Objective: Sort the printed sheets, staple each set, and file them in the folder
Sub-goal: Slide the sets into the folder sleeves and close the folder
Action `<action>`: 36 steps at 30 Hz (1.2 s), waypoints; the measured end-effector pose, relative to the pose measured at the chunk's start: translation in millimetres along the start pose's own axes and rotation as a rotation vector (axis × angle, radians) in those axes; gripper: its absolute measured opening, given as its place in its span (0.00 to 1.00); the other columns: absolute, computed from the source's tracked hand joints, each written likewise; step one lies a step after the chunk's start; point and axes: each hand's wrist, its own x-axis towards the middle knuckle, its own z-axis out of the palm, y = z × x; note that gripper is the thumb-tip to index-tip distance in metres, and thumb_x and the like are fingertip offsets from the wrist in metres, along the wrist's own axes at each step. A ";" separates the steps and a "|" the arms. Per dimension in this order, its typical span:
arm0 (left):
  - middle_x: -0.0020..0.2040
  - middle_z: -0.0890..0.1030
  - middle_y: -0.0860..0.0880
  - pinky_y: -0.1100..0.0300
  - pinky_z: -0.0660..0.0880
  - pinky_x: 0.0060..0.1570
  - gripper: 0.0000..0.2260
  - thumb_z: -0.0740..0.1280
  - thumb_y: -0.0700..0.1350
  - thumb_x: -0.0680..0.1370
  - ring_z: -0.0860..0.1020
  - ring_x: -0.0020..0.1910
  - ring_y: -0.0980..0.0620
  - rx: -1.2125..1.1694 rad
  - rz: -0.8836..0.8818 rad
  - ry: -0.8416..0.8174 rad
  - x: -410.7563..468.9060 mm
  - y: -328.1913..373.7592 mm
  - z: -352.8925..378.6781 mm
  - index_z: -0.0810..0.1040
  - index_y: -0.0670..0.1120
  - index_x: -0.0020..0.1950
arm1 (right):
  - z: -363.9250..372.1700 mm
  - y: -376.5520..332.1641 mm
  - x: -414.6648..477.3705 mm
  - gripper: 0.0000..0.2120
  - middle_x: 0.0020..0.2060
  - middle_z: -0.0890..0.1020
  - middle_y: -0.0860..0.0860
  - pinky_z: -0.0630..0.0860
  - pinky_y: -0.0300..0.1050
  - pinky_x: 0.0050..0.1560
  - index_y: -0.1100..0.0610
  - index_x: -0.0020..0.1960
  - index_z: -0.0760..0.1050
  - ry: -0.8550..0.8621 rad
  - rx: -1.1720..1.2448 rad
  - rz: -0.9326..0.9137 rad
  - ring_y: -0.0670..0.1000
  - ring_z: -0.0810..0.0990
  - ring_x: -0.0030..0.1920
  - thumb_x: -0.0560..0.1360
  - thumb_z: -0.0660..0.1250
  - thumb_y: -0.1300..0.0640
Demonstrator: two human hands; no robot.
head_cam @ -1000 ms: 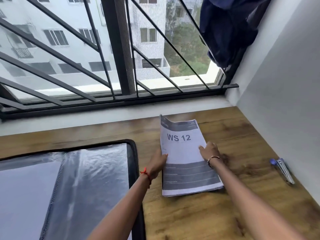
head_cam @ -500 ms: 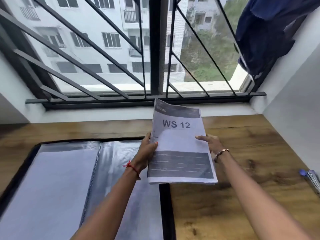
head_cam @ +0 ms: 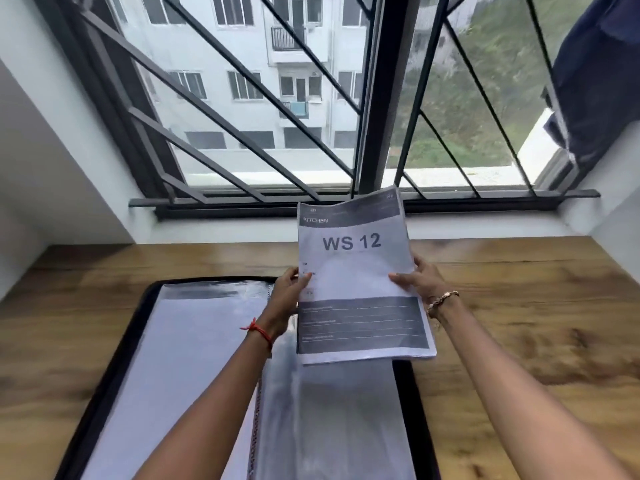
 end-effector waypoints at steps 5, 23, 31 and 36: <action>0.56 0.79 0.44 0.57 0.71 0.55 0.11 0.61 0.37 0.78 0.76 0.58 0.46 0.493 0.128 0.198 22.7 -16.2 -37.2 0.76 0.38 0.59 | 0.7 -1.9 9.8 0.31 0.60 0.75 0.61 0.77 0.47 0.54 0.64 0.67 0.67 0.089 0.085 -0.066 0.59 0.77 0.55 0.66 0.70 0.74; 0.51 0.79 0.47 0.55 0.64 0.50 0.05 0.69 0.42 0.73 0.72 0.55 0.46 1.011 0.306 0.154 65.6 -36.6 -54.1 0.82 0.43 0.47 | 14.9 18.2 49.1 0.46 0.37 0.85 0.46 0.79 0.35 0.37 0.55 0.50 0.76 -0.022 0.177 -0.078 0.44 0.84 0.38 0.33 0.83 0.46; 0.53 0.78 0.51 0.59 0.56 0.46 0.09 0.71 0.48 0.71 0.70 0.56 0.49 1.045 0.375 0.120 59.0 -41.6 -56.3 0.81 0.47 0.50 | -0.2 23.6 49.9 0.46 0.40 0.86 0.47 0.81 0.38 0.40 0.55 0.51 0.77 -0.021 0.204 -0.077 0.46 0.84 0.41 0.34 0.83 0.47; 0.51 0.78 0.51 0.59 0.55 0.44 0.10 0.72 0.48 0.70 0.70 0.54 0.50 0.997 0.304 0.108 63.7 -36.5 -54.2 0.80 0.47 0.49 | -5.6 26.6 45.7 0.45 0.40 0.86 0.48 0.82 0.42 0.40 0.55 0.50 0.77 -0.024 0.256 -0.056 0.49 0.84 0.41 0.34 0.84 0.49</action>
